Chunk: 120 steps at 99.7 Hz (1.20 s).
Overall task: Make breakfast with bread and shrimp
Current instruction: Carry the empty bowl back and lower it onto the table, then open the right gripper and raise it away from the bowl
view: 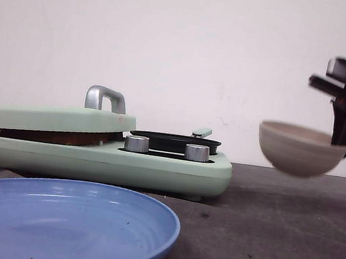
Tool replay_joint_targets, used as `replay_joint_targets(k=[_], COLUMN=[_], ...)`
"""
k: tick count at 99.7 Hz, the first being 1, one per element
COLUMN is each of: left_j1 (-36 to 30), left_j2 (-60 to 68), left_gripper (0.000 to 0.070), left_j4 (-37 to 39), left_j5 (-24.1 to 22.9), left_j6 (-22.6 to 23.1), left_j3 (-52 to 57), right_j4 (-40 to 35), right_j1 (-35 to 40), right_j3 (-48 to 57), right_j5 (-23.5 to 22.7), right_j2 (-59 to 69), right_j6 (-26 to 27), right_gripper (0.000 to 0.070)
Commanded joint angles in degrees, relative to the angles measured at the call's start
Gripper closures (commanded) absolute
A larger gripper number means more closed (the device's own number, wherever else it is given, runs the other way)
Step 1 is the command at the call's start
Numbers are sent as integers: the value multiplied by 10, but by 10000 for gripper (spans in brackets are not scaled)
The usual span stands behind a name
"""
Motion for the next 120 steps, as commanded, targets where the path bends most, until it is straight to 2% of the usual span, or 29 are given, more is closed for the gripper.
replay_joint_targets(k=[1,64,73,87,95,120], left_j1=[-1,-1,-1,-1,-1,-1], left_j2=[3,2,3,3,3,2], left_gripper=[191,190,191,191,191,191], left_j4=[6,6,6,6,5,6], left_j5=[3,3,3,3,3,3], left_j6=[9,10,10,10,10,9], left_j3=[4,4,4,4,4,4], right_j4=[5,5,5,6,5,11], right_j1=[0,0,0,0,0,-1], right_j3=[11,11,11,11,11,11], right_j5=[-3,-2,-1,0,0,-3], right_j2=[24,65,65,65,65,52], right_j6=[-8,-17,-23,-24,-24,-37], right_gripper=[700,699,659,478,413,404])
